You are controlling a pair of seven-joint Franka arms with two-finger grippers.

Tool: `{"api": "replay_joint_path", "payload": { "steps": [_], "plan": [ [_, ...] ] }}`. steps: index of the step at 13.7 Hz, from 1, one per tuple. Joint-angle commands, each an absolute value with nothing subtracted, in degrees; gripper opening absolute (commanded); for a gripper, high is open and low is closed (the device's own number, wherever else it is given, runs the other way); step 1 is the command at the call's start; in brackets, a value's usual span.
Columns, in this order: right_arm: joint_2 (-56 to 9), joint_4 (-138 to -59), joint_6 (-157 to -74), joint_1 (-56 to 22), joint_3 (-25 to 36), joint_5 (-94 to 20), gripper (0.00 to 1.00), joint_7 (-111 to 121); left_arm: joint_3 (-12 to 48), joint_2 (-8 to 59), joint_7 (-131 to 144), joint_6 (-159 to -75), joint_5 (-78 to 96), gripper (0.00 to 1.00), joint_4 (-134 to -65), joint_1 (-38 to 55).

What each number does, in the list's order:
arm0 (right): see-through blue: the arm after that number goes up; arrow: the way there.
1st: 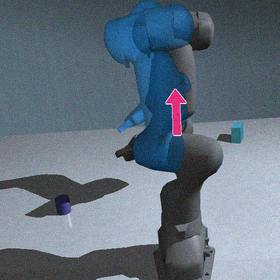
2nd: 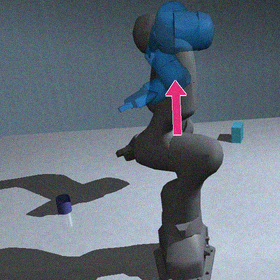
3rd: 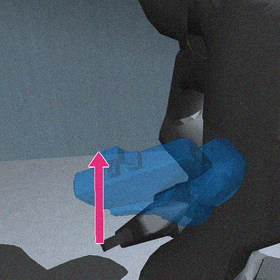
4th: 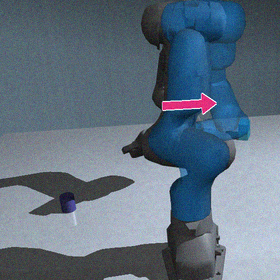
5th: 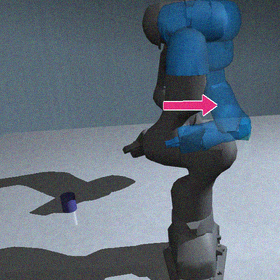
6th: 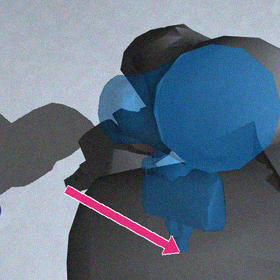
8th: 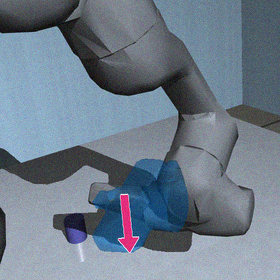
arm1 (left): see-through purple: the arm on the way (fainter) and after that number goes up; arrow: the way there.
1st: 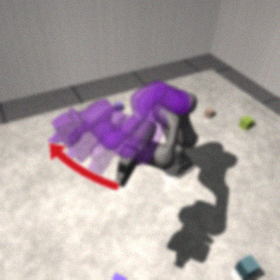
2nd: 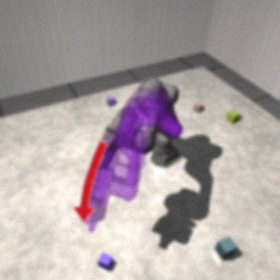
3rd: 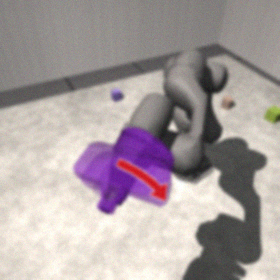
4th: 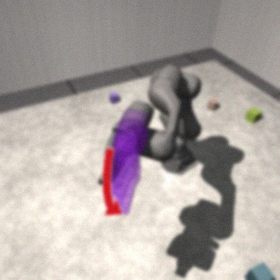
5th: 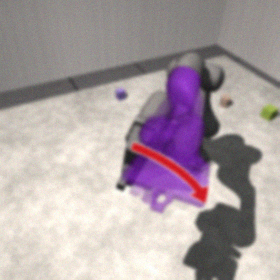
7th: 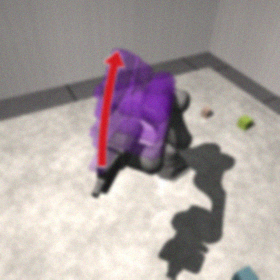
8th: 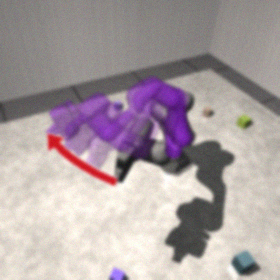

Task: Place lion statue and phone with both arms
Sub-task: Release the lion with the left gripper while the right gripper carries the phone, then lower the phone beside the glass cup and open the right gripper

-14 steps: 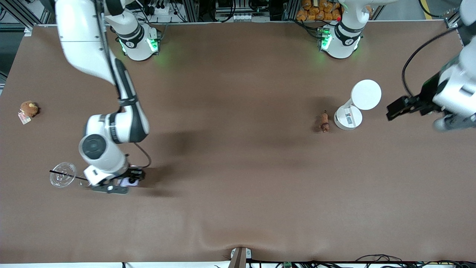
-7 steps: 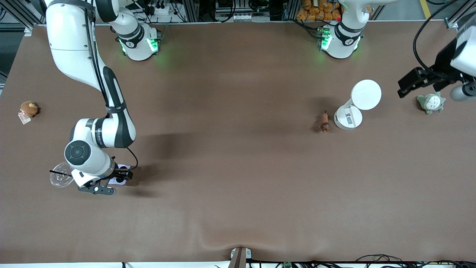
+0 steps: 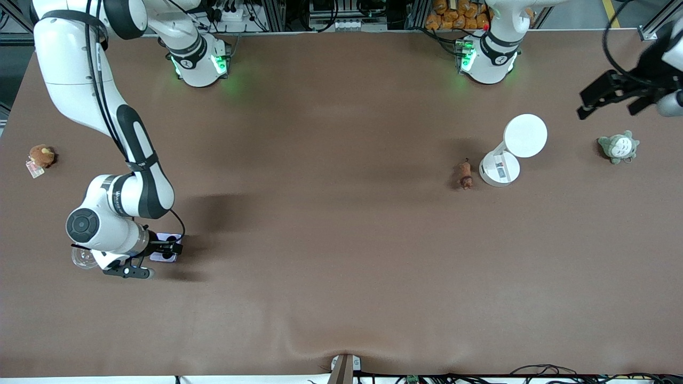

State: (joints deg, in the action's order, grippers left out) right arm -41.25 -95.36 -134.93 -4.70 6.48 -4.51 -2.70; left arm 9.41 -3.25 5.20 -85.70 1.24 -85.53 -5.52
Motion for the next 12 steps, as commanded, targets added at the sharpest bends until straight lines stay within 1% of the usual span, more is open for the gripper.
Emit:
{"api": "replay_joint_path", "payload": {
  "steps": [1,7,10,11,12],
  "plan": [
    [-43.15,-93.25,-135.00,-4.13,5.36,-5.36,0.46,-1.93,9.58,-3.87,-1.40,-87.19,2.37,1.00,-86.75,-9.05],
    [-46.14,-89.48,-136.40,-3.08,5.36,-4.92,0.48,-0.80,9.58,-3.60,-2.28,-86.93,2.29,1.00,-86.66,-9.05],
    [-46.93,-88.42,-136.49,-2.20,5.36,-5.19,0.48,1.32,9.58,-3.87,-2.46,-85.61,2.29,1.00,-87.01,-11.15],
    [-46.93,-88.33,-136.49,-2.20,5.36,-5.19,0.49,1.41,9.41,-3.87,-2.46,-85.69,2.29,1.00,-87.01,-10.73],
    [-46.93,-88.33,-136.58,-2.02,5.36,-5.19,0.49,1.41,7.93,-3.95,-2.46,-85.61,2.02,1.00,-86.84,-9.24]
  ]
}}
